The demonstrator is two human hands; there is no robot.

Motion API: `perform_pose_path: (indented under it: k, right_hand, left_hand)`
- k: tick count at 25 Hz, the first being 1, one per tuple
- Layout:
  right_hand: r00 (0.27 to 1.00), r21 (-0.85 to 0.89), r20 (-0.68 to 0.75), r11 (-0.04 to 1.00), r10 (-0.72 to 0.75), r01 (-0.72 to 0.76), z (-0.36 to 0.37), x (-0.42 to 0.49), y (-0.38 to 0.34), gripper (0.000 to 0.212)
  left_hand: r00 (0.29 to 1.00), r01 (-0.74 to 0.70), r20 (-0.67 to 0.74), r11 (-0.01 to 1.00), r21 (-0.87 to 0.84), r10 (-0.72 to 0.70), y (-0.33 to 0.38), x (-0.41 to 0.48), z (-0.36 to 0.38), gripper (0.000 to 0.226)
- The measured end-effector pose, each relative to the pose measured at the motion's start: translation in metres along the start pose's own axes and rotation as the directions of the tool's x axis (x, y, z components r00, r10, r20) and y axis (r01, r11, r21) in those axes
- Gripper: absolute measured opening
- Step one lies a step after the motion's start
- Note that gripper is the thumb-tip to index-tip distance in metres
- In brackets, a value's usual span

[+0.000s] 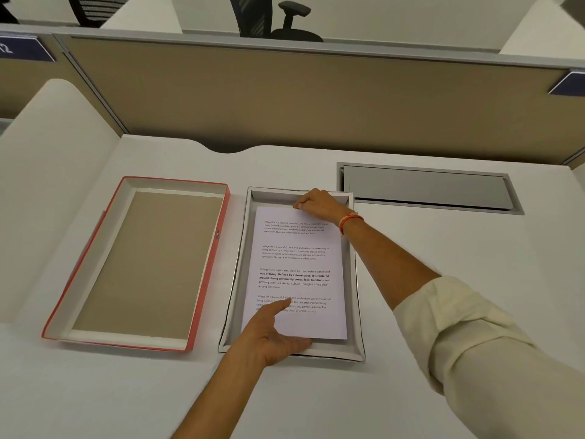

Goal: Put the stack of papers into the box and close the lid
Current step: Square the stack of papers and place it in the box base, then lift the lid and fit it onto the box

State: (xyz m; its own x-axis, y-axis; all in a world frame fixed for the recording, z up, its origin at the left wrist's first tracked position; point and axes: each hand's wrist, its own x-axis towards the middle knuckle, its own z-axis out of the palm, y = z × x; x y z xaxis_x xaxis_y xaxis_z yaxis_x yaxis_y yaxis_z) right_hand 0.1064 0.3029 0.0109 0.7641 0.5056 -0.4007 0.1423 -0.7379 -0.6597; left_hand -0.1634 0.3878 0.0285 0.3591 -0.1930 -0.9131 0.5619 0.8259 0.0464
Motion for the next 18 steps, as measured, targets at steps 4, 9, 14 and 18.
perform_pose_path:
  k: [4,9,14,18]
  right_hand:
    - [1.0,-0.018,0.004,1.0,-0.005,0.005,-0.001,-0.003,-0.003,0.033]
    - [0.999,-0.087,0.038,0.996,-0.034,0.037,-0.007,-0.005,-0.01,0.032]
    - [0.999,-0.052,0.016,0.997,-0.05,0.051,-0.013,-0.012,-0.016,0.031]
    - [0.997,0.016,-0.041,0.997,-0.068,0.069,-0.021,-0.024,-0.021,0.032]
  left_hand:
    - [1.0,-0.003,0.018,1.0,-0.003,0.003,-0.001,-0.002,-0.001,0.038]
    - [0.999,-0.013,0.049,1.0,0.028,0.011,-0.004,-0.006,-0.003,0.036]
    - [0.997,-0.01,0.077,0.999,0.054,0.006,-0.005,-0.016,-0.01,0.035]
    - [0.993,0.011,0.113,0.997,0.08,-0.02,-0.005,-0.028,-0.014,0.04]
